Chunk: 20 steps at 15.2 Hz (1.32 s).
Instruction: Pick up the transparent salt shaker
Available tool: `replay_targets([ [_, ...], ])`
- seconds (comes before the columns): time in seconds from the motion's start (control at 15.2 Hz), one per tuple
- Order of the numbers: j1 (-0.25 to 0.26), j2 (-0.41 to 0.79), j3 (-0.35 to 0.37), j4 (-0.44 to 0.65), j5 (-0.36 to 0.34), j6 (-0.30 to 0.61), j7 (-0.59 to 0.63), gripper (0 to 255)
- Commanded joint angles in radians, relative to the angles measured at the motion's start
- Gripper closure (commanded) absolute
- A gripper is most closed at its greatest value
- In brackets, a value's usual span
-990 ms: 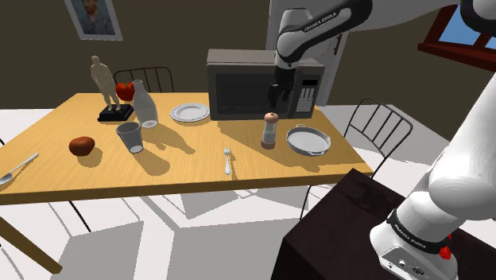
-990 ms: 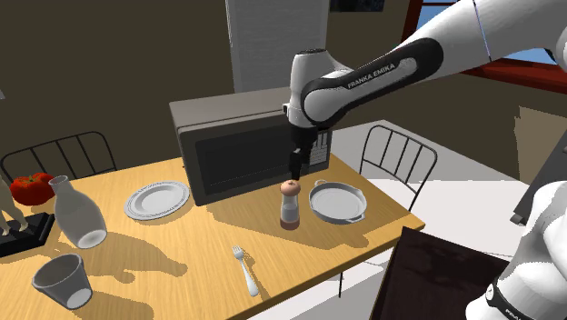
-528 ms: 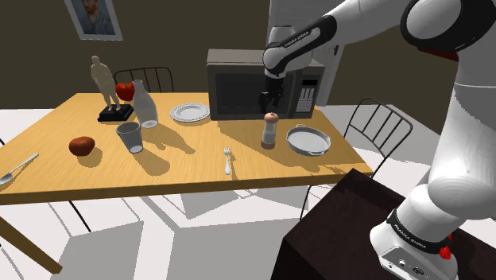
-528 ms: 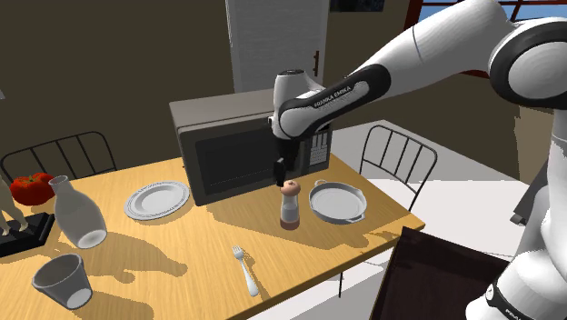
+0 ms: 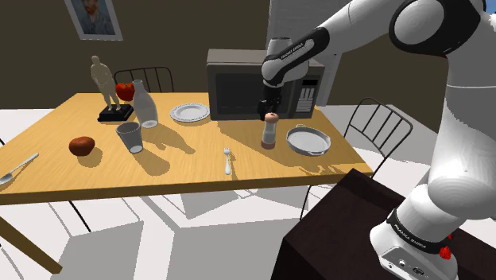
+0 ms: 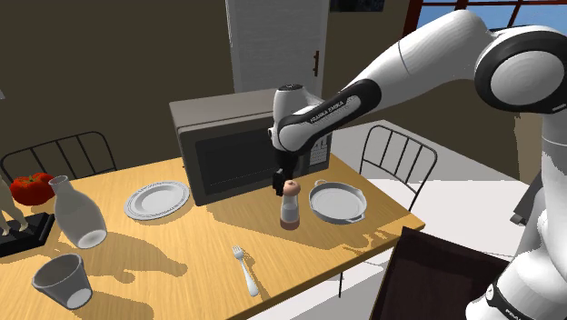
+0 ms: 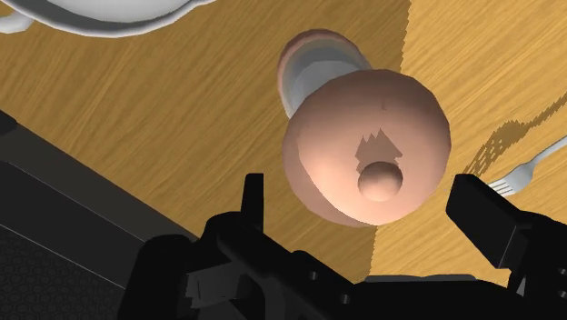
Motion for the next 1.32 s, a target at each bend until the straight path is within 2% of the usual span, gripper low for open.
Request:
replay_targets([
  [0.0,0.0,0.002,0.0,-0.001,0.0,0.004,0.0,255],
  [0.59,-0.001,0.003,0.0,-0.002,0.001,0.005,-0.001,255],
  [1.25,0.001,-0.065,-0.003,0.043,-0.006,-0.107,0.003,255],
])
